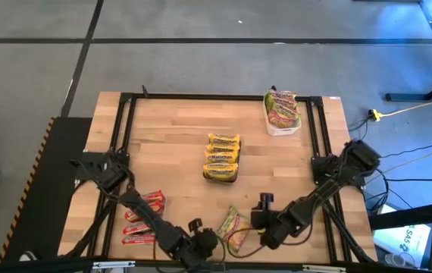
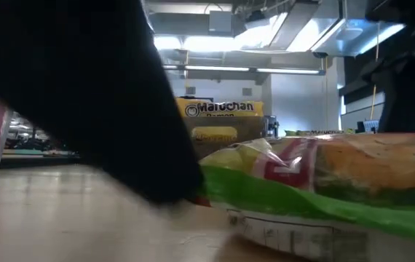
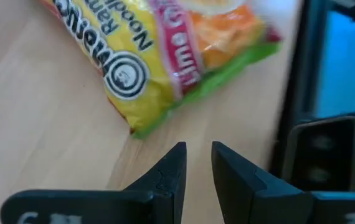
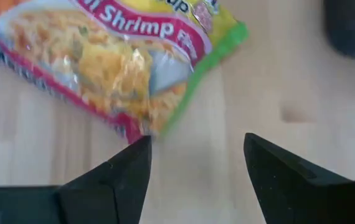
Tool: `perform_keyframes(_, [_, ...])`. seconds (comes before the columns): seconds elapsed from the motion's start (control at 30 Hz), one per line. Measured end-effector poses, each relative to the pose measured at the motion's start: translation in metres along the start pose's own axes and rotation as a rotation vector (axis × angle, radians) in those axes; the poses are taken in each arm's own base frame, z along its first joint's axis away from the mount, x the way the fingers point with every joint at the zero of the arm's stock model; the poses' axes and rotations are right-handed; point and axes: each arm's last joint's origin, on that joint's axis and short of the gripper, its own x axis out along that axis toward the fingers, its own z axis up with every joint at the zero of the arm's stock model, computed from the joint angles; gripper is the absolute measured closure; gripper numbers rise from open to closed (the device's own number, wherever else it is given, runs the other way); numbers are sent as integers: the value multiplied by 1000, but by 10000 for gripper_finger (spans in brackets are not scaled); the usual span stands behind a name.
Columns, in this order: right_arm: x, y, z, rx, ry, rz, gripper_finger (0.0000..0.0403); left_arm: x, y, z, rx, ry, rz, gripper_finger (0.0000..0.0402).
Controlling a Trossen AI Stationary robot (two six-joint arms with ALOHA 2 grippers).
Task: Sort Maruchan noodles
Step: Put the green noodle pack into the white bin
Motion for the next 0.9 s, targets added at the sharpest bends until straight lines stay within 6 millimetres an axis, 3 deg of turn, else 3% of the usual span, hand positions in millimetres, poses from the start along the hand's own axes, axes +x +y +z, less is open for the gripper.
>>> perform_keyframes(0.13, [9, 0, -4, 41, -32, 99, 171, 20, 8, -7, 4, 11, 49, 331])
perform_keyframes(0.37, [3, 20, -8, 51, -28, 301, 171, 33, 34, 20, -14, -86, 220, 331])
perform_keyframes(0.53, [-9, 24, -10, 64, -2, 310, 171, 39, 46, 30, 0, 12, 218, 331])
perform_keyframes(0.73, [-44, 5, 11, 111, -106, 219, 171, 16, 31, 28, -8, 40, 121, 331])
perform_keyframes(0.9, [-39, -25, 32, 188, -132, 166, 171, -6, 6, 28, -11, -142, 35, 331])
